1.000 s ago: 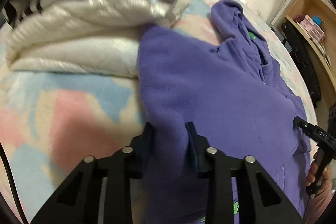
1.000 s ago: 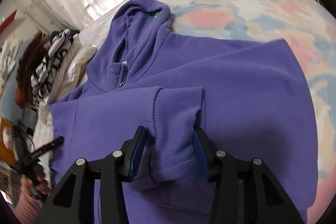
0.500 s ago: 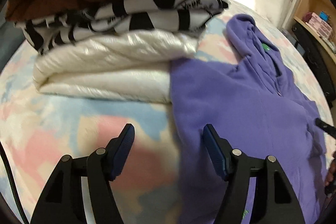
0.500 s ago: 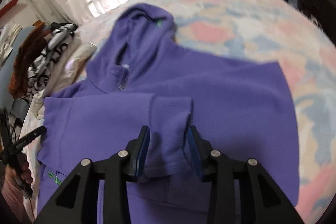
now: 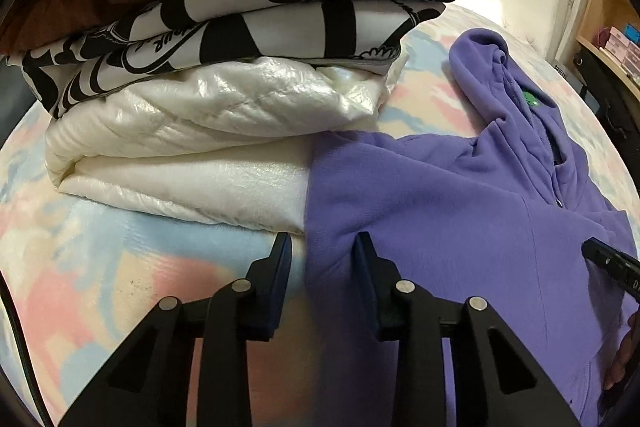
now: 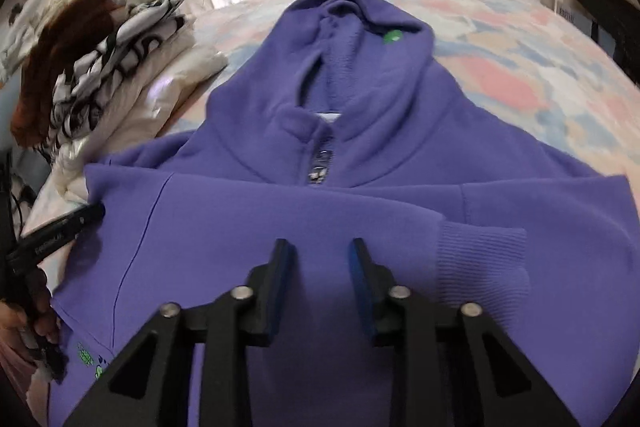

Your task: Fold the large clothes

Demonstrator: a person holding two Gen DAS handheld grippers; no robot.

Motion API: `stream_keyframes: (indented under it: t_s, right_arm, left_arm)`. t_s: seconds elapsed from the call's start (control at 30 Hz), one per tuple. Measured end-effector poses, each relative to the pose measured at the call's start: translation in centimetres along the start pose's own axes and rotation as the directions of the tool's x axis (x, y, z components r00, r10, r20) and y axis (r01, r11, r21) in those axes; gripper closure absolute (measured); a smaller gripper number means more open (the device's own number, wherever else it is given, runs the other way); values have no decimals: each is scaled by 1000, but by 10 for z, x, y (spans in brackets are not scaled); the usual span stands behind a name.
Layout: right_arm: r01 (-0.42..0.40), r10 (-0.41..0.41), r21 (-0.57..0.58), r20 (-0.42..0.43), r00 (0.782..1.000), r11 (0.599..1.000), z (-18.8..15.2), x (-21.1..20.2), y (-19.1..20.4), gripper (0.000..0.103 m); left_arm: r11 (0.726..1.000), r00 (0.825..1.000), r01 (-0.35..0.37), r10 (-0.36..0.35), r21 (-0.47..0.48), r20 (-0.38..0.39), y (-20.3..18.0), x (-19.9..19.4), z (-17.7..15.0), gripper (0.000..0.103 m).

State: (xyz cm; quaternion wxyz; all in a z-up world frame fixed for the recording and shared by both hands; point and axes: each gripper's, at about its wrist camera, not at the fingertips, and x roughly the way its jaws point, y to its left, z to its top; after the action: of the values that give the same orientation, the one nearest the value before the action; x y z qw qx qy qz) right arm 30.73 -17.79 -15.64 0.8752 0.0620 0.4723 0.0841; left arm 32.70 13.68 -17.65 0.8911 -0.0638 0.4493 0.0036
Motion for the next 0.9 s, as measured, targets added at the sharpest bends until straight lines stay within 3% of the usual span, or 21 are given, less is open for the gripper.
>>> stream_keyframes:
  t_s: [0.17, 0.33, 0.43, 0.53, 0.63, 0.73, 0.8, 0.9]
  right_arm:
    - [-8, 9, 40, -23, 1000, 999, -7, -27, -14, 79]
    - [-53, 53, 31, -11, 999, 998, -27, -58, -4, 79]
    - [-113, 114, 37, -18, 993, 993, -37, -63, 12, 79]
    - [-157, 159, 31, -42, 986, 987, -50, -58, 33, 79]
    - [-135, 135, 17, -60, 989, 991, -60, -49, 40, 79]
    - [-83, 84, 4, -30, 996, 997, -64, -53, 26, 81]
    - [3, -3, 17, 1, 1000, 1000, -64, -61, 6, 81]
    - [-33, 33, 104, -5, 999, 994, -68, -71, -30, 88]
  left_arm:
    - [999, 1000, -22, 23, 35, -18, -6, -27, 1, 72]
    - [997, 999, 6, -9, 77, 46, -36, -74, -11, 73]
    - [990, 997, 74, -76, 122, 18, -67, -85, -30, 77]
    - [987, 998, 63, -60, 151, -28, -90, -73, -53, 85]
    - [991, 997, -12, 23, 134, -76, -90, -49, -74, 90]
    - [996, 998, -24, 28, 89, -48, -74, -50, -78, 96]
    - [998, 998, -13, 16, 53, -55, -62, -53, -76, 98]
    - [999, 998, 13, -10, 39, -64, -47, -55, -74, 100]
